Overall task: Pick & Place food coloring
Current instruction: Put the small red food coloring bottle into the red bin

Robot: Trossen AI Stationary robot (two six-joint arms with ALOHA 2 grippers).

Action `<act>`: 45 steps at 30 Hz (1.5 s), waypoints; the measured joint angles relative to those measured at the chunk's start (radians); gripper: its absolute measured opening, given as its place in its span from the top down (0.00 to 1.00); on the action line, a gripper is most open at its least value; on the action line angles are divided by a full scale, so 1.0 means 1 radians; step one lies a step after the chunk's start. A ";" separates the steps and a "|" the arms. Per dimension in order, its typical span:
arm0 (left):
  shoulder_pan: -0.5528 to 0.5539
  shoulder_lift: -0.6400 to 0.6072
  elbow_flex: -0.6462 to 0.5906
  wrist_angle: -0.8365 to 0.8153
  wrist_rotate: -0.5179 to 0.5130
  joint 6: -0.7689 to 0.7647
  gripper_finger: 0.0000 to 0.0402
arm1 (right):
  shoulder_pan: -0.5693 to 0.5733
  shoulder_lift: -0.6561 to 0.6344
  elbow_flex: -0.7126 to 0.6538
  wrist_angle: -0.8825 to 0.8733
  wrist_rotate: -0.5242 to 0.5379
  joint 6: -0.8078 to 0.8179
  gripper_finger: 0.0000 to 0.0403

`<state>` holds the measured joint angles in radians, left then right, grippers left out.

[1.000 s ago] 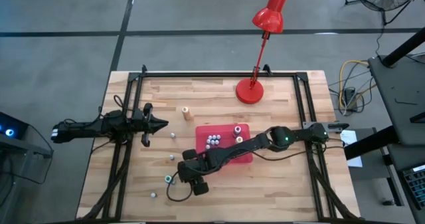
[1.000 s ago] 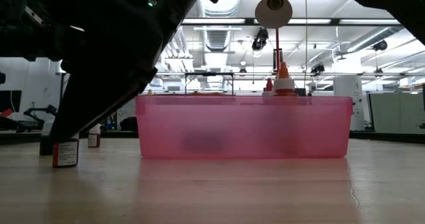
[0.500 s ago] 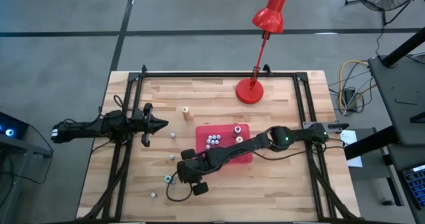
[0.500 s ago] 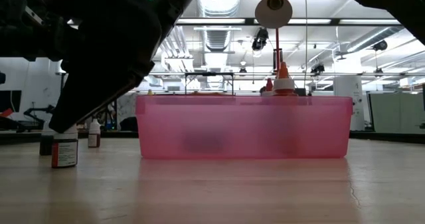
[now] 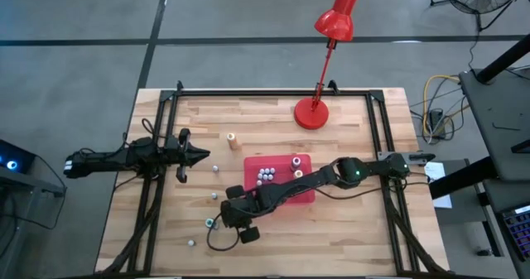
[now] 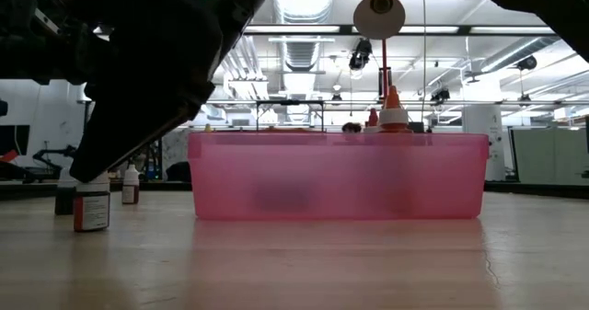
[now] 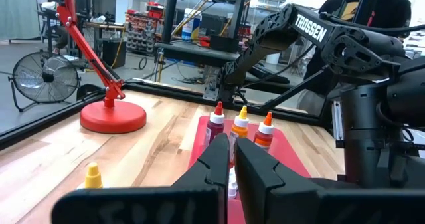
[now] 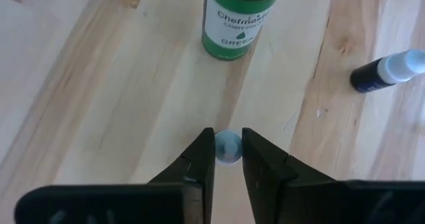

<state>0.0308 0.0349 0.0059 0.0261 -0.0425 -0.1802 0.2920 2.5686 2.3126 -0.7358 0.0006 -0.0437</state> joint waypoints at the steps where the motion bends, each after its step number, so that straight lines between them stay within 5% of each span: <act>1: 0.000 0.000 0.000 0.000 0.000 0.000 1.00 | 0.000 0.000 0.006 -0.005 0.001 -0.001 0.87; 26: 0.000 0.000 0.000 0.000 0.000 0.000 1.00 | -0.016 -0.127 0.043 -0.112 0.120 0.028 0.87; 45: 0.000 0.000 0.000 0.000 0.000 0.000 1.00 | -0.074 -0.205 0.026 -0.204 0.163 0.229 0.87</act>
<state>0.0310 0.0353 0.0059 0.0265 -0.0422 -0.1802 0.2184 2.3640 2.3386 -0.9398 0.1634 0.1848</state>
